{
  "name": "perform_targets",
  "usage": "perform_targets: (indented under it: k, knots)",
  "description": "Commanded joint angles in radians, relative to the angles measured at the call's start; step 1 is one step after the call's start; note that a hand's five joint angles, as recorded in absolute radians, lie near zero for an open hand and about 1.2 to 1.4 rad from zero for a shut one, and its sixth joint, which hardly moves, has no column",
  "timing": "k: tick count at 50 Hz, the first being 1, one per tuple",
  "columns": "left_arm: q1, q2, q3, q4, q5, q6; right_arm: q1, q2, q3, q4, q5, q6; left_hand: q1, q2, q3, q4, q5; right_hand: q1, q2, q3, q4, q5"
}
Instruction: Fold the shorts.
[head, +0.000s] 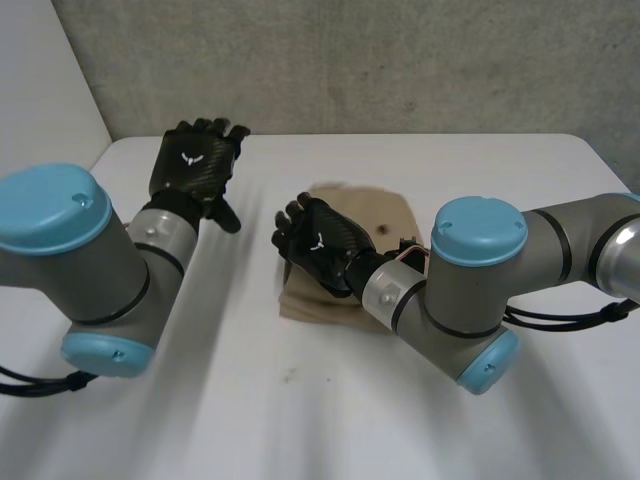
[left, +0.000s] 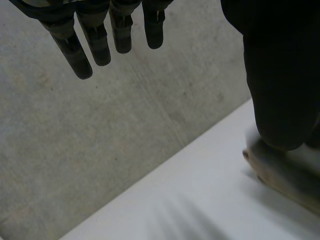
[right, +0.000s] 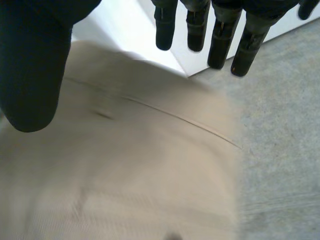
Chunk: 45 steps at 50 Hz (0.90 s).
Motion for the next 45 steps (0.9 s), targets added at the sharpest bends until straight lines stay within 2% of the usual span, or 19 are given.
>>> perform_targets:
  k: [1,3,7,9,13,18,21,24,27,31,37,41,45]
  knots:
    - [-0.026,-0.071,0.133,-0.002,0.01,-0.061,-0.07,-0.111,-0.04,-0.011,0.077,0.458,-0.022,-0.027,-0.042,-0.033,-0.045,-0.043,-0.084,-0.098,-0.096,-0.111]
    - [-0.039,-0.099,0.176,-0.005,0.014,-0.069,-0.122,-0.148,-0.048,-0.009,0.137,0.633,-0.016,-0.022,-0.036,-0.027,-0.039,-0.043,-0.084,-0.098,-0.096,-0.111]
    - [-0.078,-0.183,0.293,-0.047,0.077,-0.086,-0.175,-0.138,-0.06,0.027,0.191,0.787,0.022,0.017,0.002,0.011,-0.001,-0.043,-0.084,-0.098,-0.096,-0.111]
    - [-0.1,-0.241,0.371,-0.112,0.134,-0.105,-0.187,-0.119,-0.066,0.056,0.192,0.783,0.025,0.02,0.005,0.014,0.002,-0.043,-0.084,-0.098,-0.096,-0.111]
    - [-0.135,-0.361,0.512,-0.255,0.182,-0.167,-0.198,-0.053,-0.116,0.161,0.196,0.754,0.031,0.025,0.011,0.02,0.008,-0.043,-0.084,-0.098,-0.096,-0.111]
    - [-0.149,-0.488,0.647,-0.421,0.159,-0.207,-0.213,0.046,-0.189,0.273,0.194,0.744,0.037,0.031,0.017,0.026,0.014,-0.043,-0.084,-0.098,-0.096,-0.111]
    - [-0.149,-0.537,0.681,-0.496,0.096,-0.207,-0.229,0.1,-0.219,0.323,0.182,0.744,0.052,0.046,0.031,0.041,0.028,-0.043,-0.084,-0.098,-0.096,-0.111]
    - [-0.141,-0.562,0.685,-0.527,0.018,-0.202,-0.241,0.149,-0.247,0.363,0.171,0.741,0.052,0.046,0.031,0.041,0.028,-0.043,-0.084,-0.098,-0.096,-0.111]
    - [-0.138,-0.573,0.678,-0.551,-0.012,-0.198,-0.252,0.186,-0.268,0.412,0.177,0.732,0.052,0.046,0.031,0.041,0.028,-0.043,-0.084,-0.098,-0.096,-0.111]
    - [-0.137,-0.571,0.65,-0.614,-0.005,-0.161,-0.261,0.205,-0.285,0.454,0.183,0.686,0.043,0.037,0.023,0.032,0.02,-0.043,-0.084,-0.098,-0.096,-0.111]
    - [-0.141,-0.565,0.633,-0.616,0.007,-0.115,-0.258,0.186,-0.279,0.457,0.199,0.606,0.022,0.017,0.002,0.011,-0.001,-0.043,-0.084,-0.098,-0.096,-0.111]
    - [-0.151,-0.547,0.63,-0.617,0.039,-0.106,-0.25,0.134,-0.273,0.457,0.197,0.597,0.011,0.005,-0.01,0.0,-0.013,-0.043,-0.084,-0.098,-0.096,-0.111]
    - [-0.149,-0.444,0.604,-0.619,0.062,-0.109,-0.247,0.018,-0.25,0.433,0.196,0.614,-0.01,-0.016,-0.03,-0.021,-0.033,-0.043,-0.084,-0.098,-0.096,-0.111]
